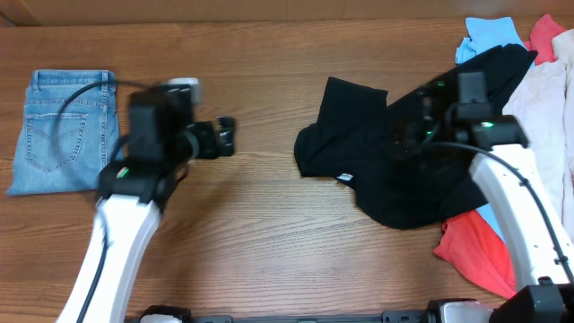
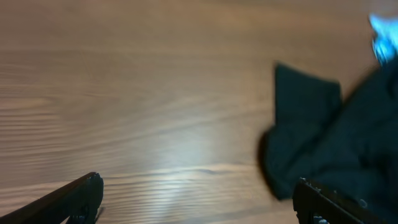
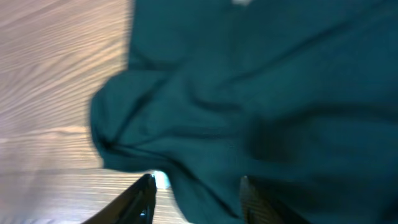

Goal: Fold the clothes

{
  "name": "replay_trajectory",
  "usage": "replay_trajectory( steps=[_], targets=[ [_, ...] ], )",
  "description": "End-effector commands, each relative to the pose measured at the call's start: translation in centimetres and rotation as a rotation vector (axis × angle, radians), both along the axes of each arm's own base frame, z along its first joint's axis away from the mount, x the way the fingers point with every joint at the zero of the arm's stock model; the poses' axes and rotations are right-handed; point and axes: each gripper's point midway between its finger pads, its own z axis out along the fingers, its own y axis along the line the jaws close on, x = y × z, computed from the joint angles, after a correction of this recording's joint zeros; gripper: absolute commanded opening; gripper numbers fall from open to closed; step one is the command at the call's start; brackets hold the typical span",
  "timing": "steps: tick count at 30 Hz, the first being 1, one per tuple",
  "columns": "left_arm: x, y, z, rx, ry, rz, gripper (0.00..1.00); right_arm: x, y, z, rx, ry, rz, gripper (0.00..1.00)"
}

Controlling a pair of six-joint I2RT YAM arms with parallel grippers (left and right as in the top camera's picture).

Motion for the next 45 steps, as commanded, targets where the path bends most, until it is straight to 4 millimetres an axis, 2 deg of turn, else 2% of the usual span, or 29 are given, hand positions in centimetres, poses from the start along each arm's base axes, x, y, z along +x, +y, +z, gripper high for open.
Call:
replay_trajectory(
  steps=[1, 3, 6, 9, 13, 17, 23, 30, 34, 39, 42, 45],
  targets=[
    [1.5, -4.8, 0.0, -0.020, 0.023, -0.155, 1.00, -0.1, -3.4, 1.2, -0.013, -0.009, -0.094, 0.52],
    [2.9, -7.5, -0.8, -0.031, 0.066, -0.216, 1.00, -1.0, -5.4, 0.8, -0.012, 0.032, -0.153, 0.60],
    [4.7, -10.5, -1.7, -0.070, 0.105, -0.291, 1.00, -2.2, -7.4, 0.4, -0.008, 0.080, -0.217, 0.67],
    [6.8, -13.1, -2.9, -0.125, 0.144, -0.342, 1.00, -3.1, -8.9, 0.1, -0.014, 0.111, -0.240, 0.67],
    [9.5, -16.6, -5.0, -0.195, 0.189, -0.424, 1.00, -3.8, -9.7, -0.1, -0.020, 0.131, -0.240, 0.68],
    [11.6, -19.2, -8.3, -0.211, 0.243, -0.431, 1.00, -3.9, -9.8, -0.1, -0.019, 0.133, -0.242, 0.67],
    [12.8, -21.9, -12.9, -0.204, 0.297, -0.450, 1.00, -4.0, -9.7, -0.1, -0.016, 0.136, -0.241, 0.68],
    [11.6, -23.4, -17.5, -0.192, 0.387, -0.454, 0.96, -4.1, -9.7, -0.1, -0.016, 0.140, -0.241, 0.67],
    [10.7, -24.5, -18.7, -0.180, 0.406, -0.473, 0.83, -4.0, -9.7, -0.1, -0.016, 0.139, -0.241, 0.68],
    [10.8, -25.2, -19.0, -0.122, 0.376, -0.461, 0.59, -4.1, -9.7, -0.1, -0.016, 0.140, -0.241, 0.67],
    [11.1, -25.3, -18.9, -0.123, 0.360, -0.461, 0.37, -4.2, -9.6, -0.2, -0.015, 0.144, -0.240, 0.67],
    [11.9, -24.6, -18.8, -0.097, 0.340, -0.430, 0.18, -4.1, -9.6, -0.1, -0.015, 0.144, -0.241, 0.68]
  ],
)
